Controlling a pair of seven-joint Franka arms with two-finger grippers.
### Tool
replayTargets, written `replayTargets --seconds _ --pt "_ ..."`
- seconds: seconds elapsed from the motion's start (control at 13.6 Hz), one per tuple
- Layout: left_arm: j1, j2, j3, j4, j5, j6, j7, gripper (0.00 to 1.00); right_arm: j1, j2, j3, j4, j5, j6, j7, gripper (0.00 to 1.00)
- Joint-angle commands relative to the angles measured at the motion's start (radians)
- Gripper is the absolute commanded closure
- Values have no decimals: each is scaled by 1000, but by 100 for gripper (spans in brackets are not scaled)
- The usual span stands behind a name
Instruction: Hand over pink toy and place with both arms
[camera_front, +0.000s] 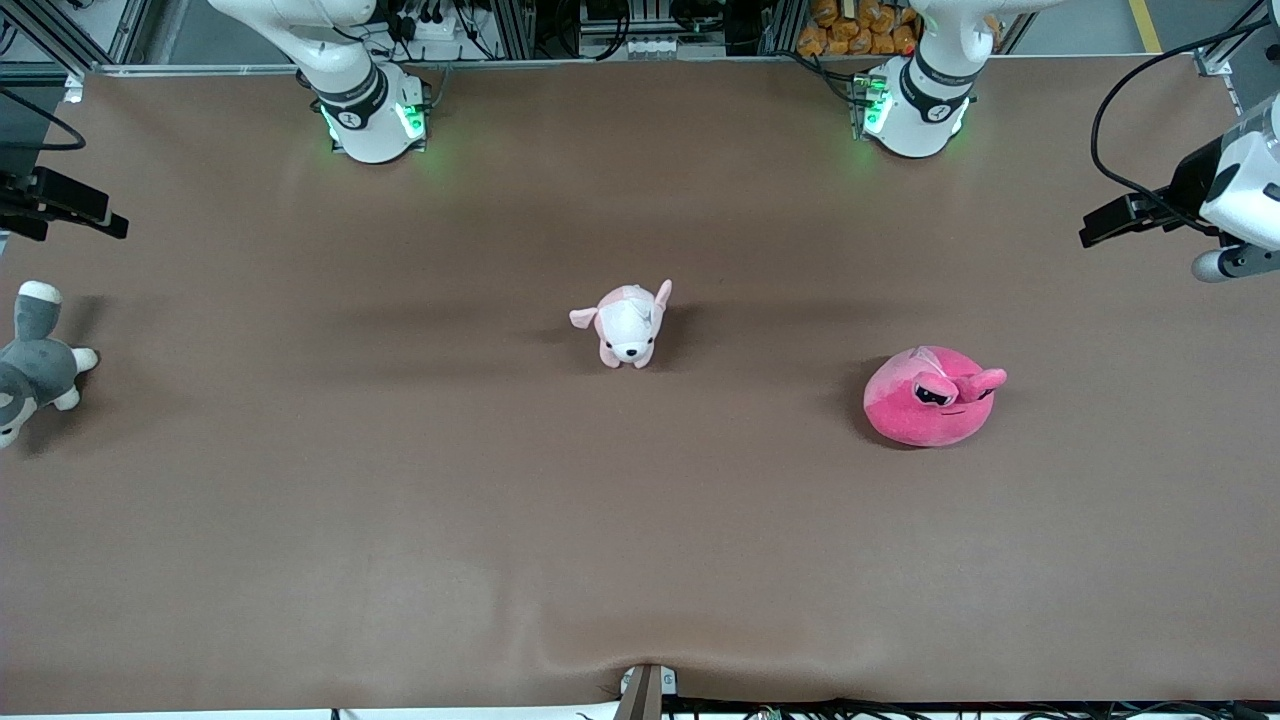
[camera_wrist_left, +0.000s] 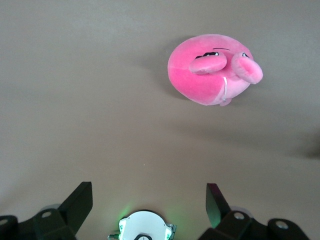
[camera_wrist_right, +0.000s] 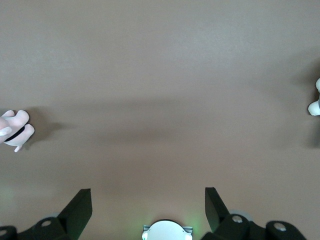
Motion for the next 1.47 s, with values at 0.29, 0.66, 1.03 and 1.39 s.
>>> replayTargets --seconds 0.29,0.66,1.03,1.39 --pt "15 -16 -4 -75 -12 100 -101 0 -36 -10 4 -2 12 -74 -54 0" --pt "26 -4 -4 -100 -15 140 -178 0 27 -4 12 12 -52 -52 -19 0" --pt "35 -3 -4 -100 -15 140 -273 0 31 33 14 30 -35 -54 9 0" --pt "34 13 -4 -100 -15 140 -405 0 87 56 11 21 -51 -46 59 0"
